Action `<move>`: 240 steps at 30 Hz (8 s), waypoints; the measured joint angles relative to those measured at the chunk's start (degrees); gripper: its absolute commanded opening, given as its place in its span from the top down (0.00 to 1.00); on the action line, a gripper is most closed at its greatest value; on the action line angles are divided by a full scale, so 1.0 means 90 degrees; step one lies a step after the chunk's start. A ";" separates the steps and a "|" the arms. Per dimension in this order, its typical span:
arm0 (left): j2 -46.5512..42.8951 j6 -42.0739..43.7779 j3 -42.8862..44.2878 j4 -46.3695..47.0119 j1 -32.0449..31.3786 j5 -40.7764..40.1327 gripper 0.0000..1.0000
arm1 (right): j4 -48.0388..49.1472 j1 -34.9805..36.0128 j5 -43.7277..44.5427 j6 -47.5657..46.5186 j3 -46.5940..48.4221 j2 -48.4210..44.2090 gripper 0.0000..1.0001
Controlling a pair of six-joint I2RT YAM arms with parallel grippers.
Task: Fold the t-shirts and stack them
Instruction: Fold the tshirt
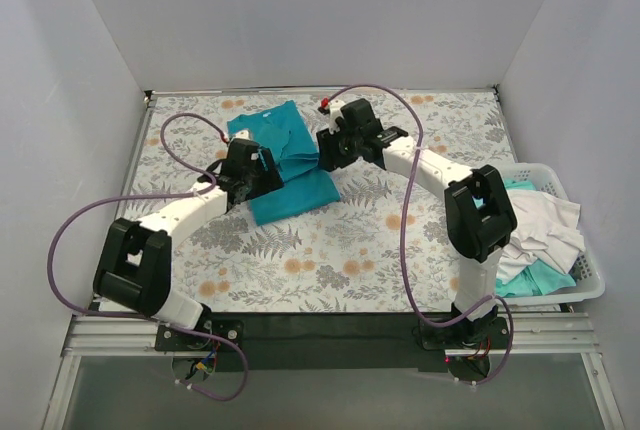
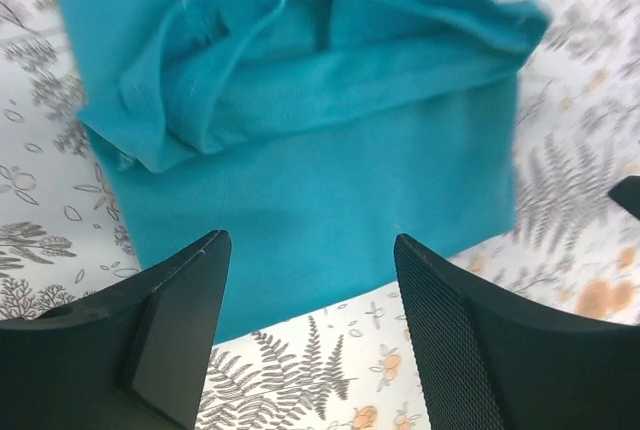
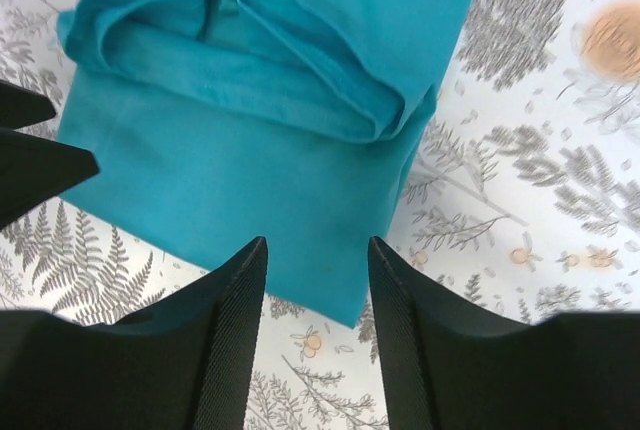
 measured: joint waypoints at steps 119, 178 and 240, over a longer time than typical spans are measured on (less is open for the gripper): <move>0.0520 -0.0505 -0.0954 -0.1498 -0.0180 0.2518 0.81 | 0.2990 -0.1528 -0.4544 0.1681 -0.4840 -0.0255 0.99; -0.0505 -0.1008 -0.1880 -0.1496 0.0658 0.2582 0.66 | 0.3181 -0.0811 -0.3410 0.2171 -0.4580 -0.0495 0.92; 0.0240 -0.1008 -0.0906 -0.2030 -0.0284 0.1030 1.00 | 0.0090 0.1018 0.1430 0.1877 -0.3483 -0.1338 0.61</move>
